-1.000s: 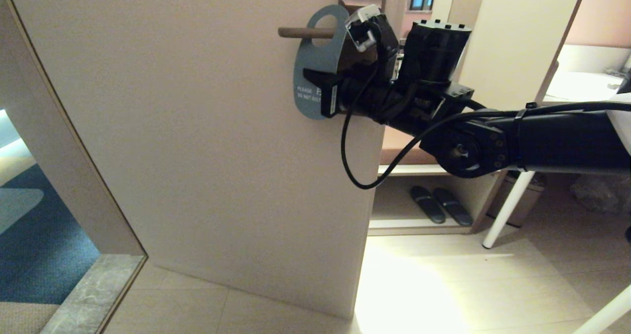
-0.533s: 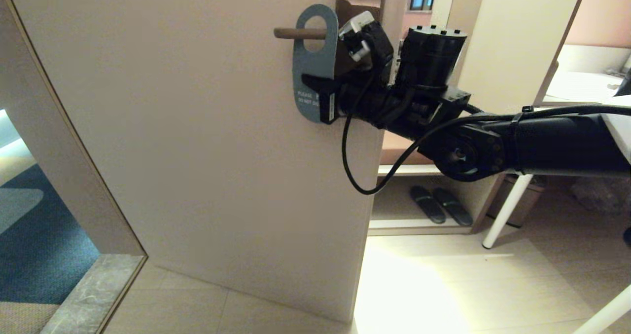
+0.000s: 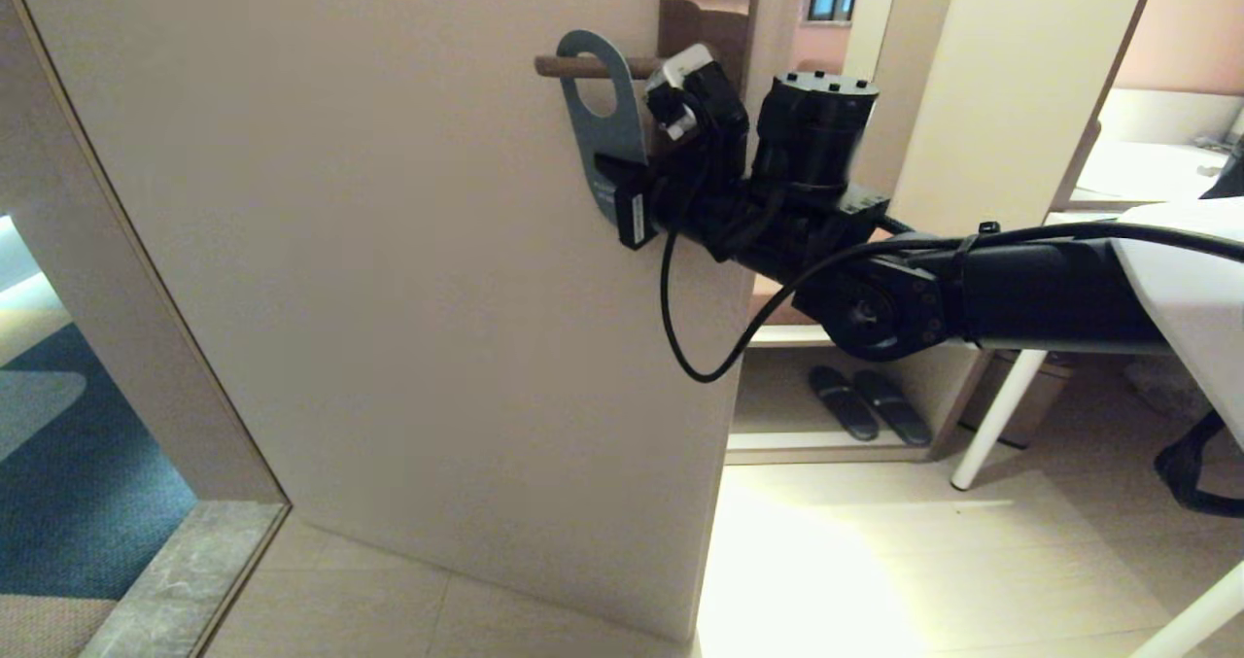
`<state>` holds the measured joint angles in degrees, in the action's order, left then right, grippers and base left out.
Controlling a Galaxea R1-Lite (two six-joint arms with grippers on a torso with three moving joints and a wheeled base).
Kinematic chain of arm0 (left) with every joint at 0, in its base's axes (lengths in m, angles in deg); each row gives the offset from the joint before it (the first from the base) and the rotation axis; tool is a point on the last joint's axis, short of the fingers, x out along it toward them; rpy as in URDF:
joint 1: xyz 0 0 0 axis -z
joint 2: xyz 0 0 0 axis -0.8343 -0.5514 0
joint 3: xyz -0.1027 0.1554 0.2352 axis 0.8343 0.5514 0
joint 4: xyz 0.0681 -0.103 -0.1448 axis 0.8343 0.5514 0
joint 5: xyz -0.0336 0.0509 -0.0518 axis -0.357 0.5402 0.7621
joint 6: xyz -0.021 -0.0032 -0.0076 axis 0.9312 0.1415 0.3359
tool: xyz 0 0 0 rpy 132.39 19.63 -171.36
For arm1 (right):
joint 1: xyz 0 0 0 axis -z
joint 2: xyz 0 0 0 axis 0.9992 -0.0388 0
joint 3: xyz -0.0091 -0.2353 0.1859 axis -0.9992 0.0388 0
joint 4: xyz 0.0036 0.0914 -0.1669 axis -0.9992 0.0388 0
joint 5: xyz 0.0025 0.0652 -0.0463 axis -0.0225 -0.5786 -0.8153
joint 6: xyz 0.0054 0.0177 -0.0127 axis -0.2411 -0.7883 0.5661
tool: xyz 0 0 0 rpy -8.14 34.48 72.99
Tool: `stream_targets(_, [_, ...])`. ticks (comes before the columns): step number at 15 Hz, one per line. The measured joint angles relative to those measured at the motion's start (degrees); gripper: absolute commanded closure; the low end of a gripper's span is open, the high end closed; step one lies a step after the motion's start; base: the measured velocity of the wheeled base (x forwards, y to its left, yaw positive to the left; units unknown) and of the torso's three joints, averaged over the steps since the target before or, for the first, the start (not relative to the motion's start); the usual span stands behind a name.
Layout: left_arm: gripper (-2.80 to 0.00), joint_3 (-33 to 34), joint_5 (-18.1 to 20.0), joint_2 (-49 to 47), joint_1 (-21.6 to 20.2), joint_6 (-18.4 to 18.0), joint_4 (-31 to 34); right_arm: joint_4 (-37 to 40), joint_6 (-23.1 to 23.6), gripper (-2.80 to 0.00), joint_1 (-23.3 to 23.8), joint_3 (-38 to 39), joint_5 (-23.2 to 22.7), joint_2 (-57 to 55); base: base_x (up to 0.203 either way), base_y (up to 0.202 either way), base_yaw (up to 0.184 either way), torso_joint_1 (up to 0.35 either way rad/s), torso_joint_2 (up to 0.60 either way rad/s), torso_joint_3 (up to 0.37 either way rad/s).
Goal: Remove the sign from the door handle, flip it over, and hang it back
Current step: Take down the sign
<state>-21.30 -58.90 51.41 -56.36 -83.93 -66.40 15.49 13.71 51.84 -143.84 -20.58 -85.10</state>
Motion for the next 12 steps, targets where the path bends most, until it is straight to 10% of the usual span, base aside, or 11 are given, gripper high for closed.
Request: stream_targets(12, [0.0, 0.0, 0.0, 0.0, 0.0, -0.02, 0.0, 0.07, 0.0, 0.0, -0.88, -6.4, 3.13, -2.99, 0.0, 0.0, 0.0, 0.0, 0.0, 0.0])
